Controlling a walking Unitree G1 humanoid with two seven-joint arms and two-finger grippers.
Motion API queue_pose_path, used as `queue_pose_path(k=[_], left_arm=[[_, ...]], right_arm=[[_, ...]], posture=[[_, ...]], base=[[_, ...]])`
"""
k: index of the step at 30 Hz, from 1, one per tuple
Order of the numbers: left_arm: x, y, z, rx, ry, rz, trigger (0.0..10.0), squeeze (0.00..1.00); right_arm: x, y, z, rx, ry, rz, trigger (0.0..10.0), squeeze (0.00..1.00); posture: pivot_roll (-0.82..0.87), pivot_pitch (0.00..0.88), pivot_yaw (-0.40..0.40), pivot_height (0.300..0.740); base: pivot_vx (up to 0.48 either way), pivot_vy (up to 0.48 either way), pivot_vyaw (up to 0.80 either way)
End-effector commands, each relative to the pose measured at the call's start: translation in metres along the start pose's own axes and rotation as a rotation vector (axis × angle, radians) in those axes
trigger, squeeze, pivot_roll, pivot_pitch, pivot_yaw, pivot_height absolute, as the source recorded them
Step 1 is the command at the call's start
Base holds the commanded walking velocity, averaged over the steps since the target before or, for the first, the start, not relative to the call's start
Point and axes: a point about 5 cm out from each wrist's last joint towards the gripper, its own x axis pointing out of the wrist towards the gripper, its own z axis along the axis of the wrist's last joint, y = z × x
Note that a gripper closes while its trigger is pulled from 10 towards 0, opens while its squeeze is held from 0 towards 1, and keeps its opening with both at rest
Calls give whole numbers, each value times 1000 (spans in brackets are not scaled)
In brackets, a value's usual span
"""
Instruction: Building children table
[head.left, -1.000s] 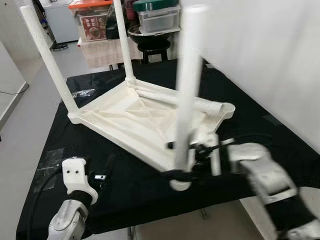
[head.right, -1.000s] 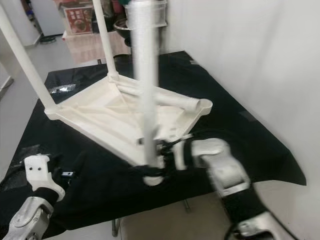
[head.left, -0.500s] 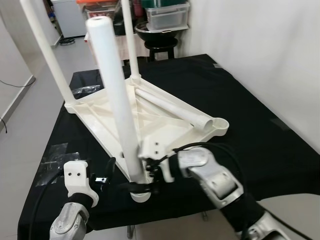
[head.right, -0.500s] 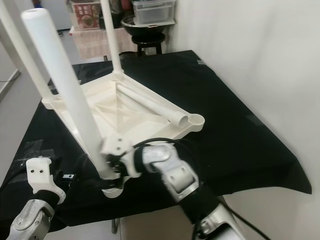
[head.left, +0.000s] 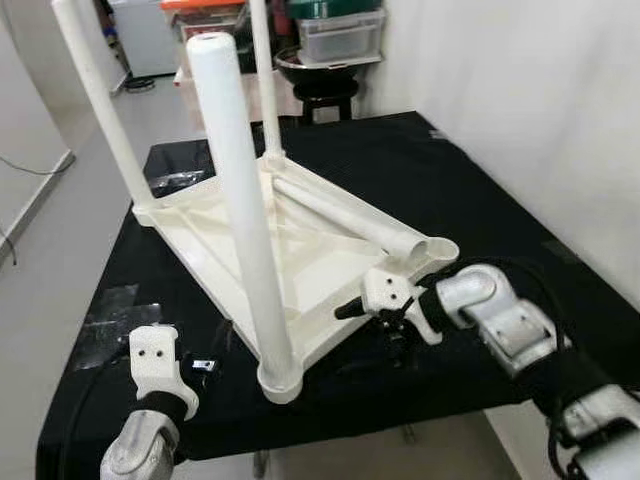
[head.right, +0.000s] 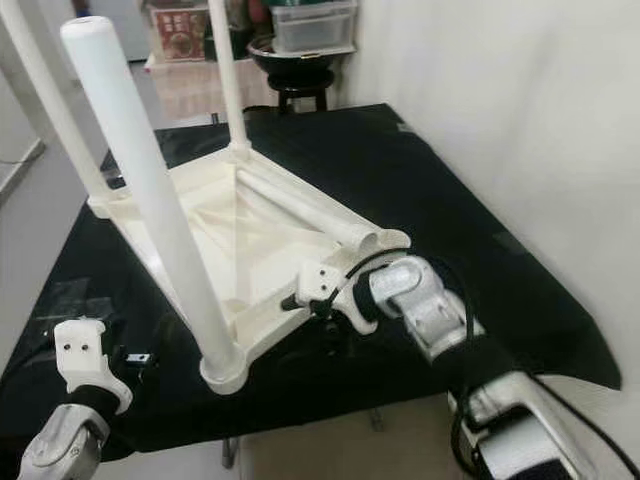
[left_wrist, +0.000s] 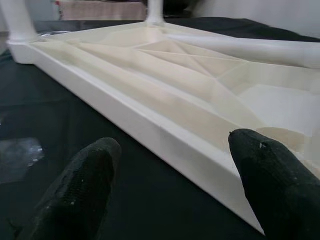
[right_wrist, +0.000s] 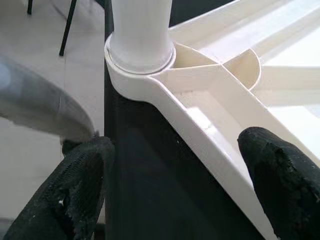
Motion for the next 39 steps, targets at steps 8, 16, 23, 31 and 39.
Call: queue_pose_path(k=[8, 16, 23, 31, 39], left_arm=[[-18, -17, -8, 6, 67, -101, 10000, 0], [-41, -42, -20, -27, 121, -168, 10000, 0], [-52, -44, -22, -38, 137, -161, 10000, 0], [-65, -51, -24, -39, 176, -212, 10000, 0], [-60, -53, -19, -42, 146, -208, 10000, 0]], right_arm=[[-2, -29, -5, -137, 238, -60, 10000, 0], [-1, -54, 5, -271, 400, -127, 10000, 0], [4, -49, 3, -302, 475, 3, 10000, 0], [0, -52, -3, -314, 578, 86, 10000, 0], [17, -53, -9, -372, 642, 5, 10000, 0]], posture=[[-32, 6, 3, 740], [-12, 11, -9, 740], [4, 10, -24, 740], [6, 8, -37, 740], [-4, 14, -36, 740]], base=[[0, 0, 0], [0, 0, 0], [0, 0, 0], [0, 0, 0], [0, 0, 0]])
